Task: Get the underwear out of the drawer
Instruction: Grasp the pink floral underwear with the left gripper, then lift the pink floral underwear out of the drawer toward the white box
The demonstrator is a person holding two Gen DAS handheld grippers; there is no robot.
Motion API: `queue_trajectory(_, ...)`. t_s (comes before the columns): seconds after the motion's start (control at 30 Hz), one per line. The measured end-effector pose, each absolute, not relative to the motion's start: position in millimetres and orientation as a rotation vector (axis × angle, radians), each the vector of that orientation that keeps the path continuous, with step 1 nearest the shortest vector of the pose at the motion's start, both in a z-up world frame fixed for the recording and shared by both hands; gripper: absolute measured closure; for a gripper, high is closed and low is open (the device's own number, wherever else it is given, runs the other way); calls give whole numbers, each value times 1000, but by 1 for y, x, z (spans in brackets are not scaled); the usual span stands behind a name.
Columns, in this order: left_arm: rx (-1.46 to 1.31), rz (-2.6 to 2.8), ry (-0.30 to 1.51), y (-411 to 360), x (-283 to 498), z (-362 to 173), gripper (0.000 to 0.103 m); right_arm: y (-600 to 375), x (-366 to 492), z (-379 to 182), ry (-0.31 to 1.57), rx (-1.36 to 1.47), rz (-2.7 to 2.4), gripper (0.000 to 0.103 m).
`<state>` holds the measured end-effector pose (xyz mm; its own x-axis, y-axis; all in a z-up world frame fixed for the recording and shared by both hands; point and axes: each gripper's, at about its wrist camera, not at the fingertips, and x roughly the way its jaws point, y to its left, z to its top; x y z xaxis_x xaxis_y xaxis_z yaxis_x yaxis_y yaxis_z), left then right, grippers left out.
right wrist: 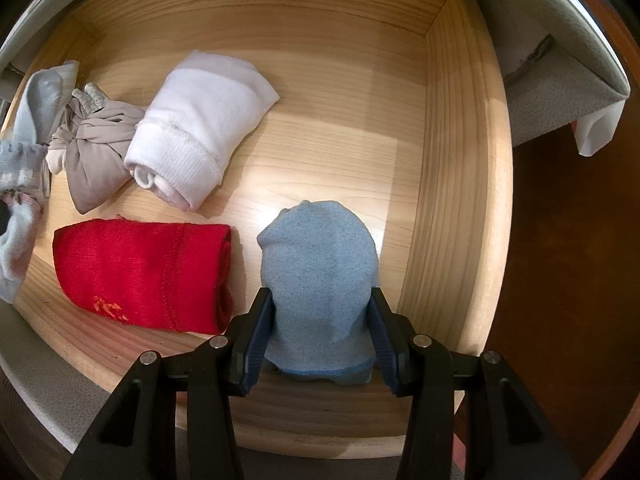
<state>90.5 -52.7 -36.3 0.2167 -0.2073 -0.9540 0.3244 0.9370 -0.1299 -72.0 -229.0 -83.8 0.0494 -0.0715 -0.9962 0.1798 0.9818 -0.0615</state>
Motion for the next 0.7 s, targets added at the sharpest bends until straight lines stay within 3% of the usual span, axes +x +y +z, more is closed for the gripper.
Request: queue_trajectory(0.7,106,-328,1269,-26,99,-16,79,-226,-68,-84,1513,83,-195,58)
